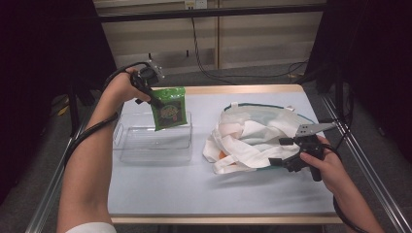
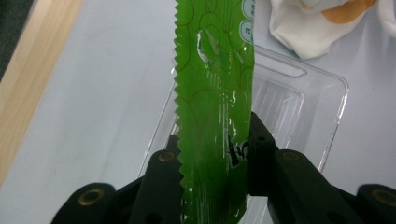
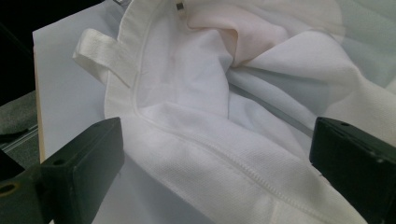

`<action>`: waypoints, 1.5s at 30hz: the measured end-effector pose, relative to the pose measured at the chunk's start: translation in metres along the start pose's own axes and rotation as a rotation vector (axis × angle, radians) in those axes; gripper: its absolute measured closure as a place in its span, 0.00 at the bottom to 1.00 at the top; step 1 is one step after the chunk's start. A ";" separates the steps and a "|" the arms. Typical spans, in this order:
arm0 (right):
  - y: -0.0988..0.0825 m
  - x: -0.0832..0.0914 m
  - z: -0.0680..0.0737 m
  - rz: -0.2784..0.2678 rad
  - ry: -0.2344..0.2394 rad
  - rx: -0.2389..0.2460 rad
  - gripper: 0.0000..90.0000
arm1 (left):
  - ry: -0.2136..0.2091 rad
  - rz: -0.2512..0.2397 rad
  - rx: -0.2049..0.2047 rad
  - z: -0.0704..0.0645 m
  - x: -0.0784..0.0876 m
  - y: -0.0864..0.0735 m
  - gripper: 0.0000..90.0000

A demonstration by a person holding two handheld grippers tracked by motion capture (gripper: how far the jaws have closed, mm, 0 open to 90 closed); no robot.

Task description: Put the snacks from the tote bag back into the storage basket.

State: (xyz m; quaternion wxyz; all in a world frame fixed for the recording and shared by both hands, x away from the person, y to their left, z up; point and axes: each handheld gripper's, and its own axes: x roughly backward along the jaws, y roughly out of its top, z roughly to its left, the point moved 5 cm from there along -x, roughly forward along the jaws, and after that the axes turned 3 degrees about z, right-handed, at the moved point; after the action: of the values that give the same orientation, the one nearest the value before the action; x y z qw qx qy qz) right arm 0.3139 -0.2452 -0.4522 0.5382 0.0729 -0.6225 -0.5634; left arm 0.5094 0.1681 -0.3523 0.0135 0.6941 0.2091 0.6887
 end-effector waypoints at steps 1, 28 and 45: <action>0.000 0.000 0.000 0.000 0.001 0.000 0.03 | -0.002 0.001 0.000 0.000 -0.002 -0.001 0.81; -0.003 -0.002 0.002 0.012 0.002 0.001 0.03 | -0.048 0.010 -0.051 0.011 -0.052 -0.003 0.80; -0.002 -0.002 0.004 0.009 0.007 0.006 0.03 | 0.043 -0.065 0.104 0.025 -0.053 -0.006 0.35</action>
State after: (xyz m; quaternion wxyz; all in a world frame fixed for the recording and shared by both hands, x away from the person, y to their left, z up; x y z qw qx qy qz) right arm 0.3109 -0.2420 -0.4540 0.5427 0.0733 -0.6227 -0.5589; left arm 0.5339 0.1644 -0.4055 -0.0049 0.6717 0.2672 0.6910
